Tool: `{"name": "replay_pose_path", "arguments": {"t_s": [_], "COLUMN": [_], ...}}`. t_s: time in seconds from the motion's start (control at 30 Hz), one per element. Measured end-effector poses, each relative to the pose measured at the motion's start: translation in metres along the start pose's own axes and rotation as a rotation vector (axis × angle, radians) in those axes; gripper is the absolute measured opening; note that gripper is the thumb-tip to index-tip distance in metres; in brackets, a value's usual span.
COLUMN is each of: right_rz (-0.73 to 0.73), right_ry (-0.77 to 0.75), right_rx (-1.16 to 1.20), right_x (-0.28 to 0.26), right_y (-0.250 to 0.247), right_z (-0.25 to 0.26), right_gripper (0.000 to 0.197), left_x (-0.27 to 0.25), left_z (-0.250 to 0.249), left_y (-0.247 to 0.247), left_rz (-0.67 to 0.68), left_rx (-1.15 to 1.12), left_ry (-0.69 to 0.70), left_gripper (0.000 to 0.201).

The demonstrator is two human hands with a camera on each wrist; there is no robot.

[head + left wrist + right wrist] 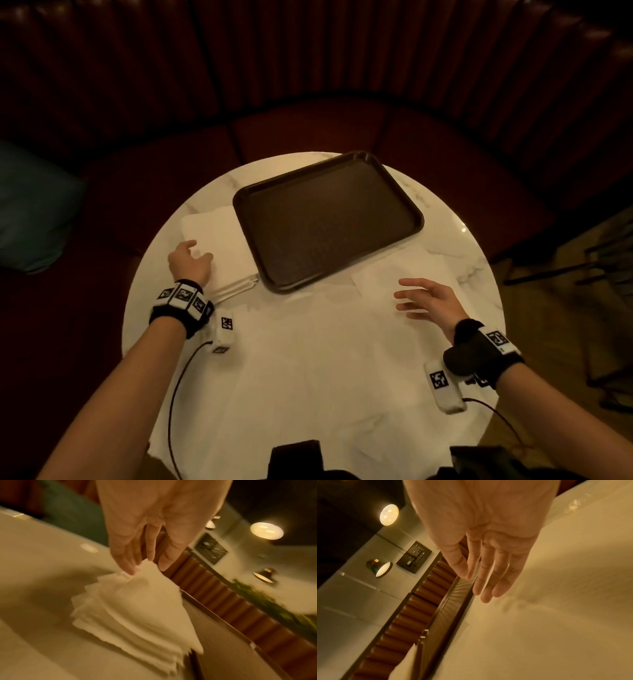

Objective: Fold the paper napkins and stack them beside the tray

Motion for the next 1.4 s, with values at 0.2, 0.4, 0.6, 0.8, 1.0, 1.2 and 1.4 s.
{"name": "replay_pose_path", "arguments": {"t_s": [0.2, 0.4, 0.6, 0.8, 1.0, 1.2, 1.4], "right_rz": [0.028, 0.07, 0.077, 0.093, 0.13, 0.178, 0.161], "right_ry": [-0.098, -0.207, -0.322, -0.377, -0.358, -0.335, -0.359], "right_rx": [-0.505, -1.055, -1.209, -1.213, -1.133, -0.938, -0.658], "right_x": [0.005, -0.001, -0.003, -0.002, 0.002, 0.007, 0.005], "right_y": [-0.009, -0.003, -0.004, -0.008, -0.013, -0.025, -0.033], "right_z": [-0.014, -0.045, -0.063, -0.066, -0.062, -0.056, -0.052], "right_gripper": [0.017, 0.061, 0.086, 0.085, 0.079, 0.058, 0.049], "left_x": [-0.093, -0.206, -0.243, -0.244, -0.245, -0.243, -0.247], "left_z": [-0.044, -0.027, -0.023, -0.038, -0.067, -0.056, -0.054], "left_y": [0.025, 0.103, 0.138, 0.146, 0.175, 0.185, 0.186], "left_rz": [0.229, 0.748, 0.726, 0.645, 0.568, 0.528, 0.499], "left_rx": [0.243, 0.559, 0.836, 0.903, 0.753, 0.211, 0.088], "left_ry": [0.462, 0.515, 0.461, 0.488, 0.406, 0.08, 0.067], "left_gripper": [0.027, 0.058, 0.106, 0.09, 0.046, 0.027, 0.028]}}
Point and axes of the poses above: each hand's wrist, its own x-axis towards the middle knuckle, its own y-axis out of the palm, z = x × y, the point moved 4 cm from there along x, towards the middle knuckle, and after that the axes turned 6 degrees about y, right-handed, at the moved point
